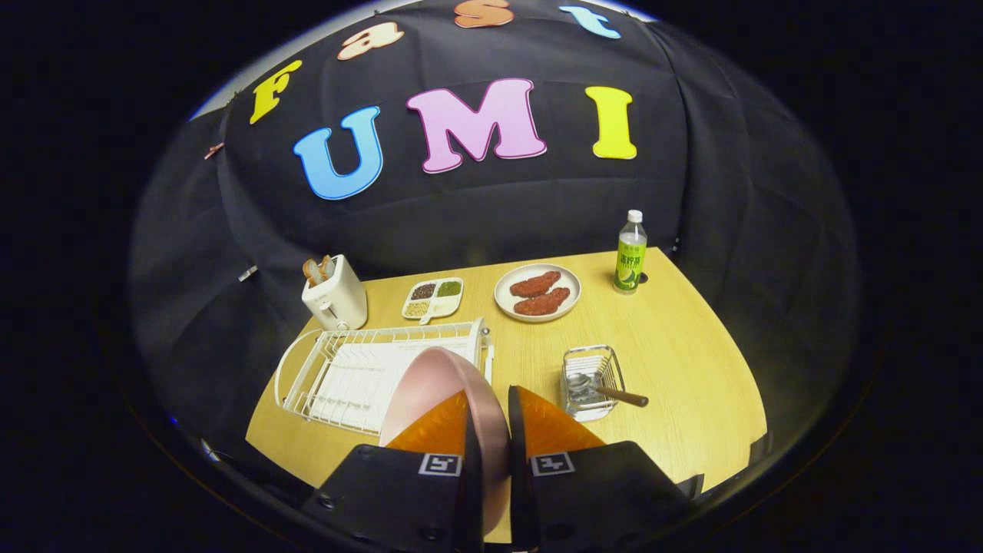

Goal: Take the plate from the dish rack, then take the spoon from the basket and place it into the plate.

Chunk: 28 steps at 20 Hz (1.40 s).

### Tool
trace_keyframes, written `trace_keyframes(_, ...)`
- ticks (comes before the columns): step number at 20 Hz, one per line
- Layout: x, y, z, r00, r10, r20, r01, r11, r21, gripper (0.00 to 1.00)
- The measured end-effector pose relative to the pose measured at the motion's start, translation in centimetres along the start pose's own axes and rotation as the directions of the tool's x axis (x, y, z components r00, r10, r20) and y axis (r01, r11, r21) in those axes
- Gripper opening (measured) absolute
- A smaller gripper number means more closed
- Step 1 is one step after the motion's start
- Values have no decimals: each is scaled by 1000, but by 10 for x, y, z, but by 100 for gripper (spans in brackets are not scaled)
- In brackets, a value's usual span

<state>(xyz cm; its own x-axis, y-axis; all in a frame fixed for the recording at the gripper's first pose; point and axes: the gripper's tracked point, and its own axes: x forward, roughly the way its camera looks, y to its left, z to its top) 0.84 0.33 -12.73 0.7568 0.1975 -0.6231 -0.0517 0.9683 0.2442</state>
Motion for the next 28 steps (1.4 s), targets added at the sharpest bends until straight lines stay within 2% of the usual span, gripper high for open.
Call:
trace_keyframes(6, -15, -52, -57, 987, 123, -100, -121, 992, 31, 18)
trace_keyframes(13, 30, -88, -113, 955, 236, -177, -233, 972, 35, 18)
trace_keyframes(16, 52, -100, -129, 948, 245, -203, -250, 968, 0, 19)
trace_keyframes(19, 63, -102, -140, 929, 285, -236, -280, 958, 57, 20)
trace_keyframes(22, 69, -116, -146, 932, 269, -243, -264, 963, 51, 21)
trace_keyframes(26, 66, -128, -136, 946, 266, -183, -273, 962, -15, 30)
trace_keyframes(28, 60, -131, -129, 952, 269, -143, -281, 957, -74, 59)
